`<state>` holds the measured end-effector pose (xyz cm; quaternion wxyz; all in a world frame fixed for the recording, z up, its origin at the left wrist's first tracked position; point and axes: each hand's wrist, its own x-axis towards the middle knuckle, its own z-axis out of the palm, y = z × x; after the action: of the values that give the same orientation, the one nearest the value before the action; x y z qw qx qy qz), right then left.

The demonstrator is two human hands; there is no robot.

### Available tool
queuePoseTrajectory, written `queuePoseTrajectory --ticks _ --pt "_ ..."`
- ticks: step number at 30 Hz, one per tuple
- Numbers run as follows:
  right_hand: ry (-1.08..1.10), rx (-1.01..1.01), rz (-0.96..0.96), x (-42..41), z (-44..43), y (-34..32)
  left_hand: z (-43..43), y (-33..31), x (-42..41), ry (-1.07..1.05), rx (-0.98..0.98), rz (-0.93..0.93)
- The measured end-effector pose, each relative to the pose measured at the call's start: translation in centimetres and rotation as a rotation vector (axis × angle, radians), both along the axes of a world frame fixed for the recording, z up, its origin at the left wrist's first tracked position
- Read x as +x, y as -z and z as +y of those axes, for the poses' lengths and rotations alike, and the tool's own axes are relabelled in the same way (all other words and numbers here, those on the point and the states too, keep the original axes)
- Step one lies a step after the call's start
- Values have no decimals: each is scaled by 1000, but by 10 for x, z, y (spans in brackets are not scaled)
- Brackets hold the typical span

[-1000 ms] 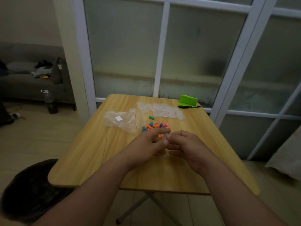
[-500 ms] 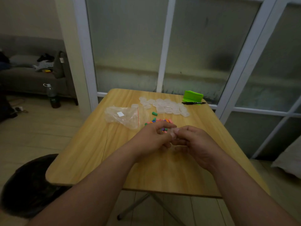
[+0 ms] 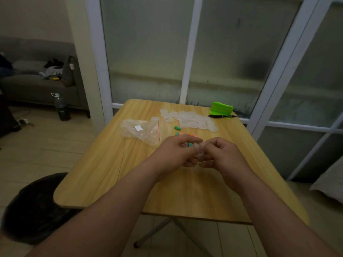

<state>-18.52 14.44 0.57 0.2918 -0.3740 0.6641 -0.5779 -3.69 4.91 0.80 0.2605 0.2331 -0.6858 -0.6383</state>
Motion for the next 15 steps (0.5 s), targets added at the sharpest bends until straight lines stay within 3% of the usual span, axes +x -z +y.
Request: queuePoseTrajectory --ticks 7,15 --pt "59 -38 -81 -5 1 1 -2 0 -1 -7 210 36" --pt "169 -86 74 -16 -3 4 15 2 -9 125 465 35"
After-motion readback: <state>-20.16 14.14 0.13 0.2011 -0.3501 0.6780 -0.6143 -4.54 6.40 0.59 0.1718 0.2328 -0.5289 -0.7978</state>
